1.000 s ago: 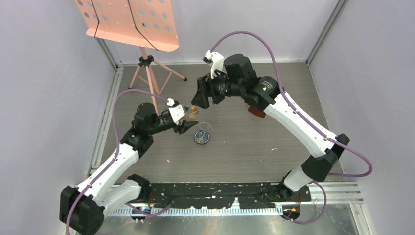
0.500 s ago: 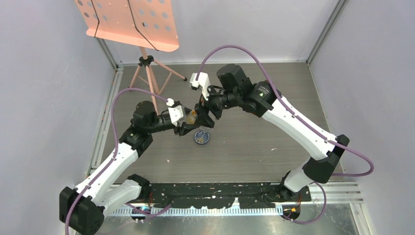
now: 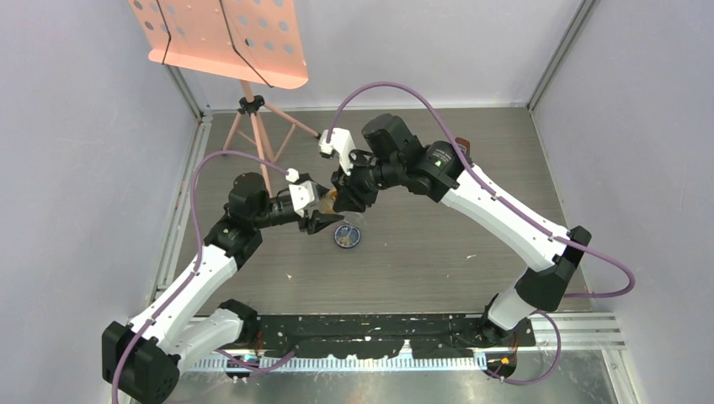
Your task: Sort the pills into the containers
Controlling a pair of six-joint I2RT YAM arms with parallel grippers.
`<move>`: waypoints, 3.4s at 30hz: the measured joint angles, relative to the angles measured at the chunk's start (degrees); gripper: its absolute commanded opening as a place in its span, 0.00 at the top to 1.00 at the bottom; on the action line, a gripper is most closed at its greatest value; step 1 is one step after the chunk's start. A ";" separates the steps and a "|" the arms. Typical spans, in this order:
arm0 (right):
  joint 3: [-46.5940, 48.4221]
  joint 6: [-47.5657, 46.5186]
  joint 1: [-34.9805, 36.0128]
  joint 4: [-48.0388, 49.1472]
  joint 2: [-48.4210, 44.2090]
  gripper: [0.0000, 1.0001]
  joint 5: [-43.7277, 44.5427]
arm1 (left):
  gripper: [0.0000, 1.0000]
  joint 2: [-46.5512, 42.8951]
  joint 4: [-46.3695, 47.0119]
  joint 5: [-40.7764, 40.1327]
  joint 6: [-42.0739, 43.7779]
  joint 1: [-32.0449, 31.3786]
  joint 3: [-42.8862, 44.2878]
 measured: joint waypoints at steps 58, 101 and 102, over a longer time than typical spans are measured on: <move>10.56 36.24 2.75 -3.87 9.60 0.64 20.04 | 0.87 2.27 4.15 -10.88 -1.22 -0.04 0.00; -34.01 34.16 -19.19 5.57 -0.92 0.58 36.68 | 0.01 -11.10 15.13 -40.19 -22.27 -0.09 -14.73; -34.45 34.23 -19.19 6.14 -1.01 0.57 36.81 | 0.01 -11.32 15.13 -40.50 -22.88 -0.09 -14.75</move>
